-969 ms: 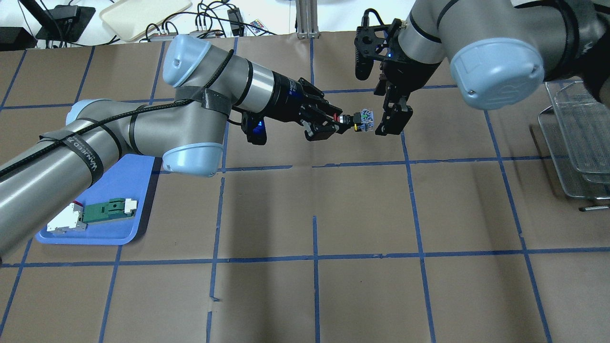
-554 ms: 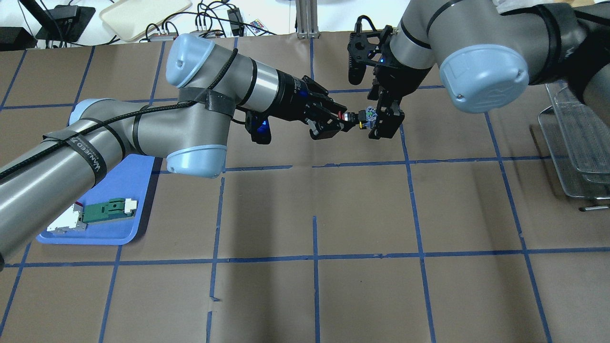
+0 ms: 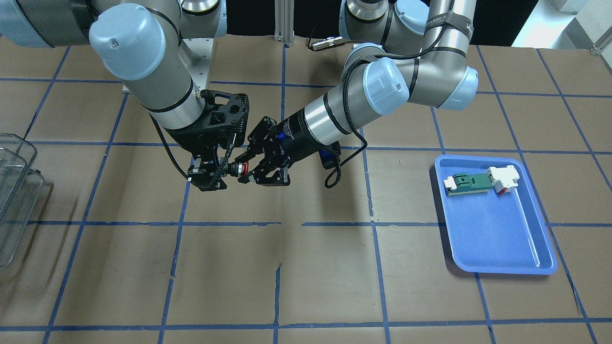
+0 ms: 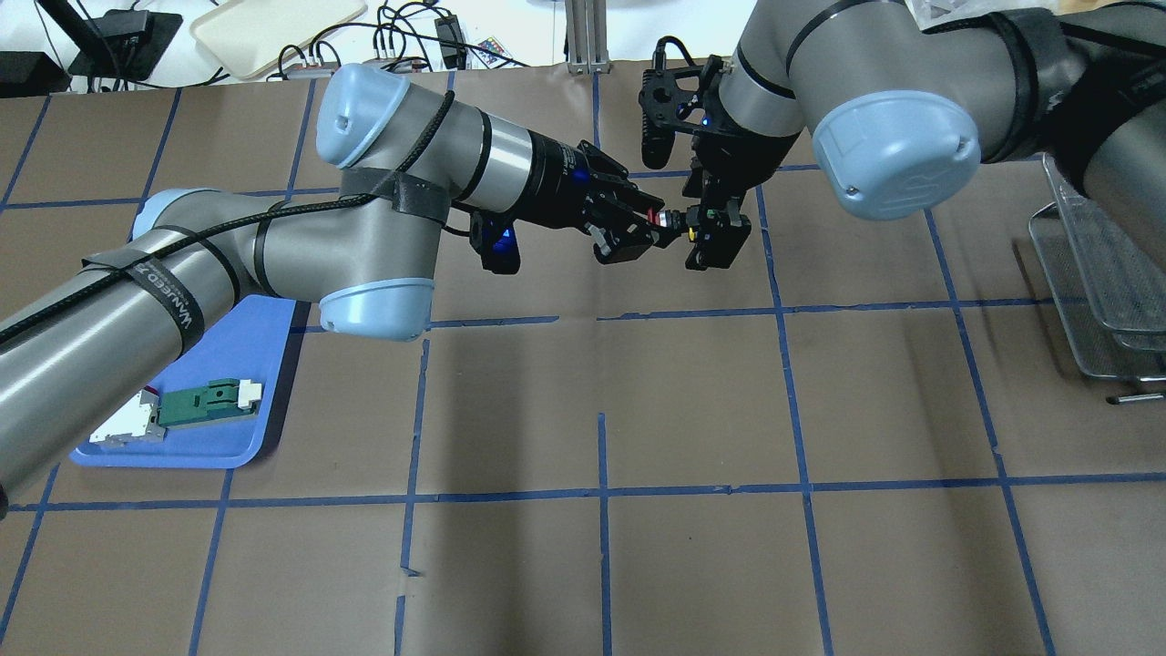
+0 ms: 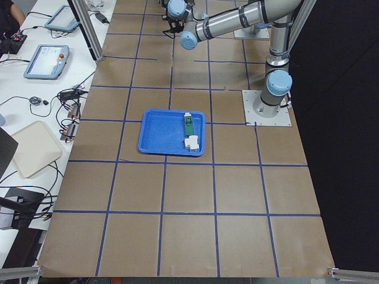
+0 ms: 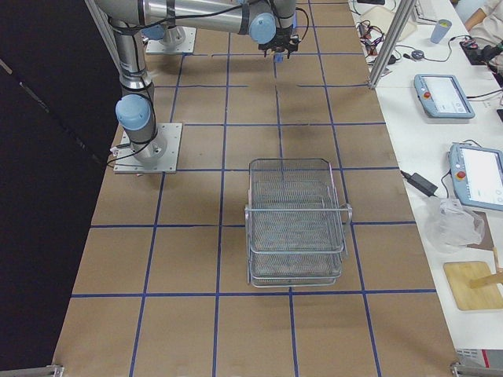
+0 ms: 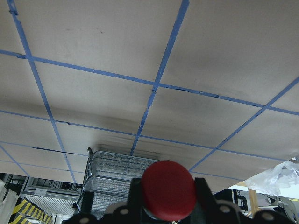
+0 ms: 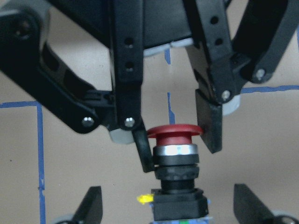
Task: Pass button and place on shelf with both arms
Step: 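Lower the right gripper onto the button's red head while the left holds, then close the right gripper on the red head and open the left gripper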
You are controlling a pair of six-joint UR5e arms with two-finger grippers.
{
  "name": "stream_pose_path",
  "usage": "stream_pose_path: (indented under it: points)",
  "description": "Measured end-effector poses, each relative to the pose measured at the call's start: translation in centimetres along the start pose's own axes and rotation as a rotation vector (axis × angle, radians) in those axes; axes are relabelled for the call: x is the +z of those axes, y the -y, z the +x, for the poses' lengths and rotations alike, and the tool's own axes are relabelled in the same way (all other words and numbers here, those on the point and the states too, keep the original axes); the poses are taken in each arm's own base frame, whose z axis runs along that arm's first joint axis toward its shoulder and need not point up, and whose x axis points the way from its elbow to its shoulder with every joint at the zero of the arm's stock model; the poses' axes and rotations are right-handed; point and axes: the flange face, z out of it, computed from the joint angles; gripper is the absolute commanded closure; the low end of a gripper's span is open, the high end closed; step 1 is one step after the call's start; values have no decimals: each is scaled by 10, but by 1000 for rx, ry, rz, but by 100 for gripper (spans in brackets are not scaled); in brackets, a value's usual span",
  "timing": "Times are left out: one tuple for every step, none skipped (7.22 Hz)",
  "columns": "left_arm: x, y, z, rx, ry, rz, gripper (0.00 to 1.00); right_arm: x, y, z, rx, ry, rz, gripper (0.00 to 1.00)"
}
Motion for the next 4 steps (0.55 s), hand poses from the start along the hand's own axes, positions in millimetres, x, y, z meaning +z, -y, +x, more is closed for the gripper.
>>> stream_pose_path:
  points:
    - [0, 0, 0, 1, -1, -1, 100, -1, -2, 1, -3, -3, -7, 96]
    - [0, 0, 0, 2, -2, -2, 100, -3, -2, 2, -4, -9, -10, 100]
    - [-1, -1, 0, 4, -4, -3, 100, -7, -1, 3, -6, -16, -9, 100]
    - [-1, -1, 0, 5, -5, -3, 100, -11, 0, 3, -8, -24, -8, 100]
